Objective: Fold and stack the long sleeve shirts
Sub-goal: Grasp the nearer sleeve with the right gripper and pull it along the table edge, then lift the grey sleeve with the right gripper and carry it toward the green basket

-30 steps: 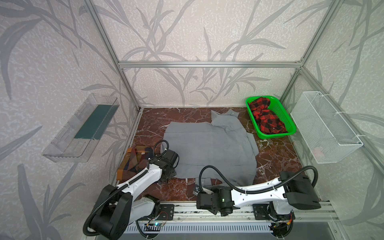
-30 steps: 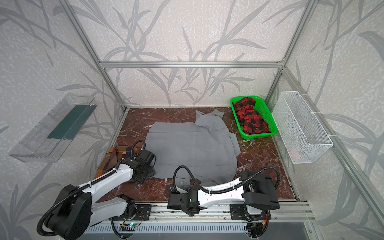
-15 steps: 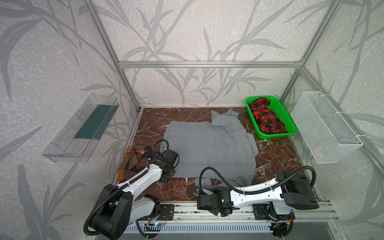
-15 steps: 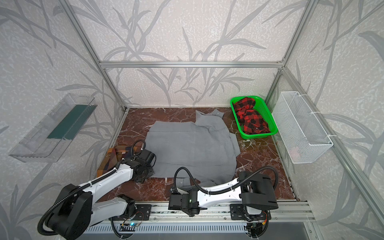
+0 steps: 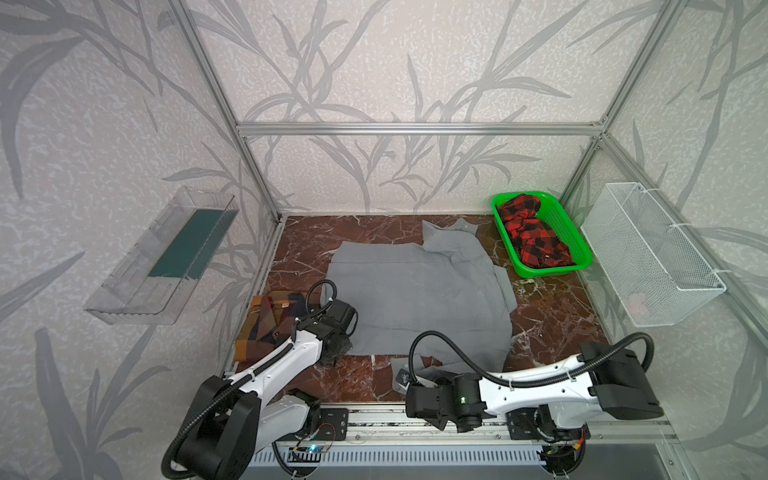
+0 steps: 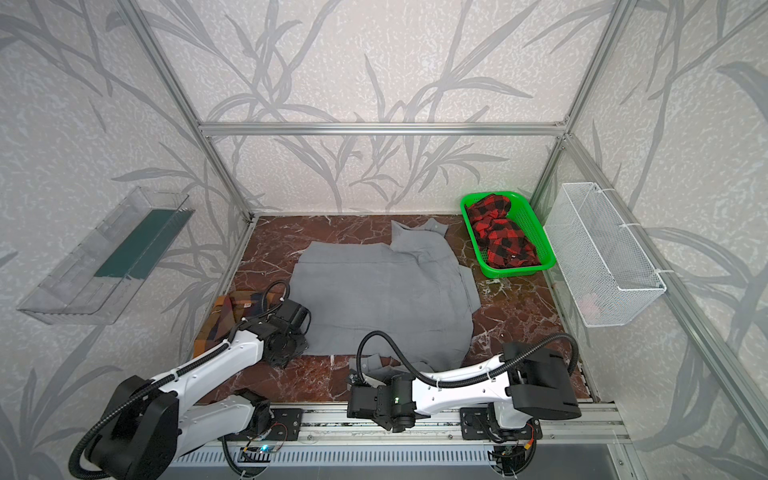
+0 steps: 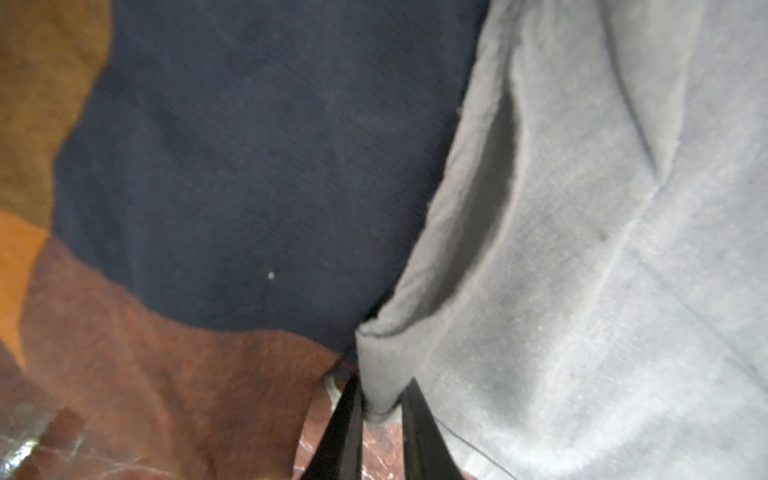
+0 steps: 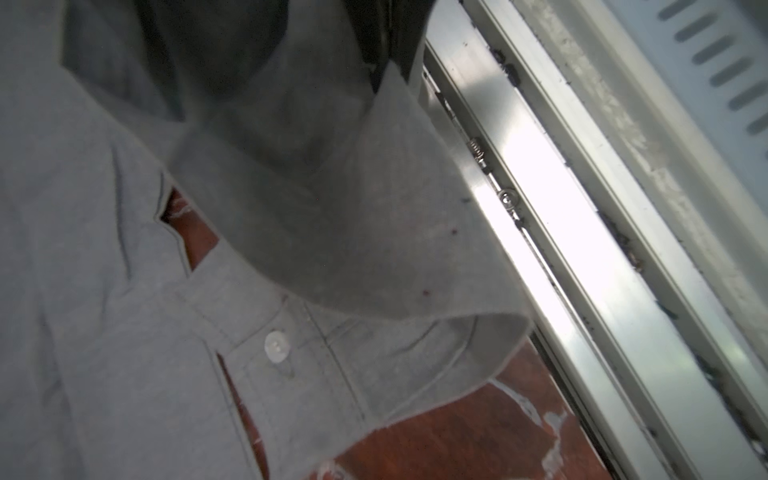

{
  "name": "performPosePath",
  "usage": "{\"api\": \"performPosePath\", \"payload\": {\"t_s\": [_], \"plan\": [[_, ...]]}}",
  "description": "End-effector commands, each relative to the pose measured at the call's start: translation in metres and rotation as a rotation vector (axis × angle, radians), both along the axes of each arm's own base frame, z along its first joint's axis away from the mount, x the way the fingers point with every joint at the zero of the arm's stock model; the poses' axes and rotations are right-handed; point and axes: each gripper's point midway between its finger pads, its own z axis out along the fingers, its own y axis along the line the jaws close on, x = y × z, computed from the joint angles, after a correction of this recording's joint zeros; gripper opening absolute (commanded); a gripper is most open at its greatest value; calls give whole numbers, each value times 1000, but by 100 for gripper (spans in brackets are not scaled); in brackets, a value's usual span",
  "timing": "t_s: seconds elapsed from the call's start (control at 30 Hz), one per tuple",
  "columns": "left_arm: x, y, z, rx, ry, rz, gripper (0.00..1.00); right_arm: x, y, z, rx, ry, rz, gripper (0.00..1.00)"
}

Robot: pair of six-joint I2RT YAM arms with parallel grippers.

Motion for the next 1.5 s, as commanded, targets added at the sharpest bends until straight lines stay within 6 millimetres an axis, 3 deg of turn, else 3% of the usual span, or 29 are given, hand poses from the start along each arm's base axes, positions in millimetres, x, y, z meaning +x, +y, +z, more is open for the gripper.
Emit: {"api": "performPosePath", "payload": {"t_s": [0.0, 0.1, 0.17, 0.37, 0.67, 0.9, 1.17, 1.47], "plan": [[-6, 3, 2, 12, 12, -3, 18, 1, -4, 9, 40, 0, 3, 0], [-5, 1, 2, 6, 12, -5, 3, 3, -10, 14, 61, 4, -8, 0], [-5, 1, 3, 6, 11, -7, 0, 5, -14, 20, 81, 5, -14, 0], [-3, 3, 21, 5, -25, 10, 0, 16, -32, 48, 180, -3, -48, 0], [-2, 1, 57, -61, -132, 45, 0, 23, -60, 107, 374, -44, -39, 0], [-5, 2, 78, -78, -164, 51, 0, 38, -96, 150, 415, -145, -96, 0], [-7, 2, 87, -95, -187, 48, 0, 60, -129, 211, 535, -291, -191, 0], [-3, -2, 96, -118, -211, 54, 0, 78, -149, 266, 581, -467, -225, 0]]}}
